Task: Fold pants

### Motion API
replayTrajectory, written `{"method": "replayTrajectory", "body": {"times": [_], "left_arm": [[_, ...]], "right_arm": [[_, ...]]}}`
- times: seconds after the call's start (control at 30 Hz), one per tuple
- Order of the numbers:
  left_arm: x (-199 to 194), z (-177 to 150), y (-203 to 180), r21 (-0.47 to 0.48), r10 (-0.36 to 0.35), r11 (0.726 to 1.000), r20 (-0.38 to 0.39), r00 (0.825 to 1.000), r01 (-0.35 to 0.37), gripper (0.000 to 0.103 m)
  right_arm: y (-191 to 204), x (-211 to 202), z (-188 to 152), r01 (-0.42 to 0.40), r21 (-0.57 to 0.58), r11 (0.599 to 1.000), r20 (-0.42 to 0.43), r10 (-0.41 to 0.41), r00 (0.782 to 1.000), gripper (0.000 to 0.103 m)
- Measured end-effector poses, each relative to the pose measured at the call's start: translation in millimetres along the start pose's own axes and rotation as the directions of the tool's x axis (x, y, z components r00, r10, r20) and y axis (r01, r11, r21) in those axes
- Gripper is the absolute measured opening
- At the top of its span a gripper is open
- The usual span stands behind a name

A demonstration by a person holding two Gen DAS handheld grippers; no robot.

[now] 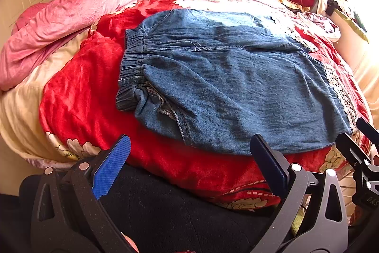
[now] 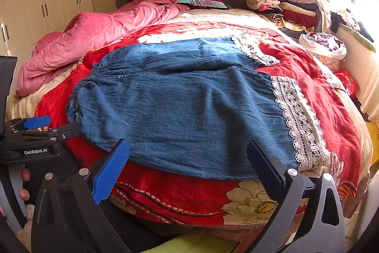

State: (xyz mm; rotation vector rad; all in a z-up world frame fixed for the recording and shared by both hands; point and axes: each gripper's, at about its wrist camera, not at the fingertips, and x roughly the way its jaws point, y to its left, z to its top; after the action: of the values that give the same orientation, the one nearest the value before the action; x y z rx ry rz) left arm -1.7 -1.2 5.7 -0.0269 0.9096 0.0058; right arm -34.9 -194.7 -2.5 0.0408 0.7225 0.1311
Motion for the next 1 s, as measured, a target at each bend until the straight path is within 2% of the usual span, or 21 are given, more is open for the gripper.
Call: {"method": "replayTrajectory", "body": {"times": [1.0], "left_arm": [[-2.5, -0.1, 0.9, -0.002, -0.004, 1.0, 0.002, 1.0, 0.004, 0.095]], "right_arm": [[-2.3, 1.1, -1.3, 0.004, -0.001, 1.0, -0.002, -0.004, 1.0, 0.099]]}}
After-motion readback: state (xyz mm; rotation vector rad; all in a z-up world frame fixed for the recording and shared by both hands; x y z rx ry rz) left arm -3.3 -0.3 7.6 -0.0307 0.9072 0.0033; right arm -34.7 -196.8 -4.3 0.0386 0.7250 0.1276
